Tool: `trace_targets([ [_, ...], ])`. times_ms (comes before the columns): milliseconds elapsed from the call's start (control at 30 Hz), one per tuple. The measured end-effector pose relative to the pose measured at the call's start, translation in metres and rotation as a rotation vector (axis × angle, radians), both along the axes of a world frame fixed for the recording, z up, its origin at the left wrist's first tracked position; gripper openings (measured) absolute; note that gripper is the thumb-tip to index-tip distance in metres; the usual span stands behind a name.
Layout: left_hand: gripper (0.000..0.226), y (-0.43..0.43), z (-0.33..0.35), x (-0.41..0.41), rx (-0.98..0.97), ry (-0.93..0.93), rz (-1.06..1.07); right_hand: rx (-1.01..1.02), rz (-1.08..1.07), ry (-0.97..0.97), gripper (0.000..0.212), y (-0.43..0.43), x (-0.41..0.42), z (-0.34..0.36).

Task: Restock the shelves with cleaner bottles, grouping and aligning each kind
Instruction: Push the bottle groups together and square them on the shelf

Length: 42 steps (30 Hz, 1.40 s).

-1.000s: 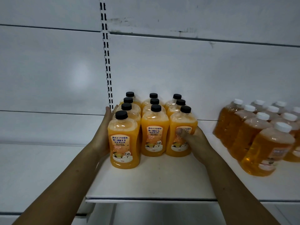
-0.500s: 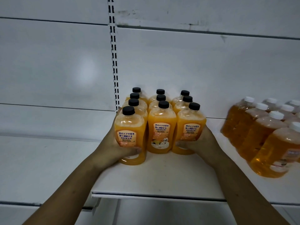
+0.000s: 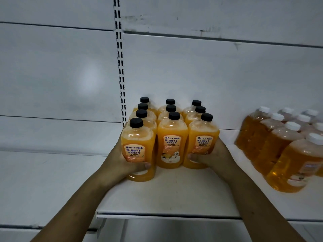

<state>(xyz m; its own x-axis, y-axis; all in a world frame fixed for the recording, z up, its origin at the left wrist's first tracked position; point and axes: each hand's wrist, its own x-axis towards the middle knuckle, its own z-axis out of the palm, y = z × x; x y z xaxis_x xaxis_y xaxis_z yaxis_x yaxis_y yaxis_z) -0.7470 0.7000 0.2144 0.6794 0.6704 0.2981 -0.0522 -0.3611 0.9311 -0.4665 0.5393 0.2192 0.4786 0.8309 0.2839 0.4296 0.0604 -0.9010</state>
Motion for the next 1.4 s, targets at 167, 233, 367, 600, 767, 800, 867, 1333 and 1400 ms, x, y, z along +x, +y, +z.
trace_targets([
  [167, 0.099, 0.0009, -0.0008, -0.0006, -0.008, 0.003, -0.007, 0.007, -0.011, 0.006, 0.102, 0.0012, 0.0005, -0.0006],
  [233, 0.105, 0.0011, -0.0002, -0.0011, -0.012, 0.009, 0.003, 0.012, -0.016, 0.013, 0.101, 0.0014, -0.0004, -0.0009],
  [367, 0.109, 0.0023, -0.0010, -0.0011, -0.028, 0.020, 0.011, 0.014, -0.010, 0.015, 0.100, 0.0014, 0.0000, -0.0009],
  [600, 0.102, 0.0019, -0.0025, -0.0011, -0.030, 0.026, 0.008, 0.021, -0.013, 0.014, 0.106, 0.0032, 0.0005, -0.0018],
  [767, 0.113, -0.0017, -0.0005, -0.0018, -0.047, 0.016, 0.005, 0.022, -0.015, 0.027, 0.101, 0.0031, 0.0010, -0.0043],
  [800, 0.111, -0.0012, -0.0006, -0.0018, -0.048, 0.017, 0.004, 0.020, -0.012, 0.024, 0.100, 0.0037, 0.0012, -0.0042],
  [867, 0.099, -0.0008, -0.0016, -0.0011, -0.051, 0.013, -0.001, 0.003, -0.013, 0.018, 0.104, 0.0042, 0.0012, -0.0039],
  [1333, 0.116, 0.0002, -0.0025, -0.0018, -0.042, 0.019, 0.030, -0.020, 0.003, 0.014, 0.112, 0.0038, -0.0038, -0.0001],
  [1400, 0.117, -0.0013, -0.0016, -0.0021, -0.046, 0.016, 0.020, -0.011, 0.006, 0.024, 0.111, 0.0035, -0.0042, -0.0001],
])
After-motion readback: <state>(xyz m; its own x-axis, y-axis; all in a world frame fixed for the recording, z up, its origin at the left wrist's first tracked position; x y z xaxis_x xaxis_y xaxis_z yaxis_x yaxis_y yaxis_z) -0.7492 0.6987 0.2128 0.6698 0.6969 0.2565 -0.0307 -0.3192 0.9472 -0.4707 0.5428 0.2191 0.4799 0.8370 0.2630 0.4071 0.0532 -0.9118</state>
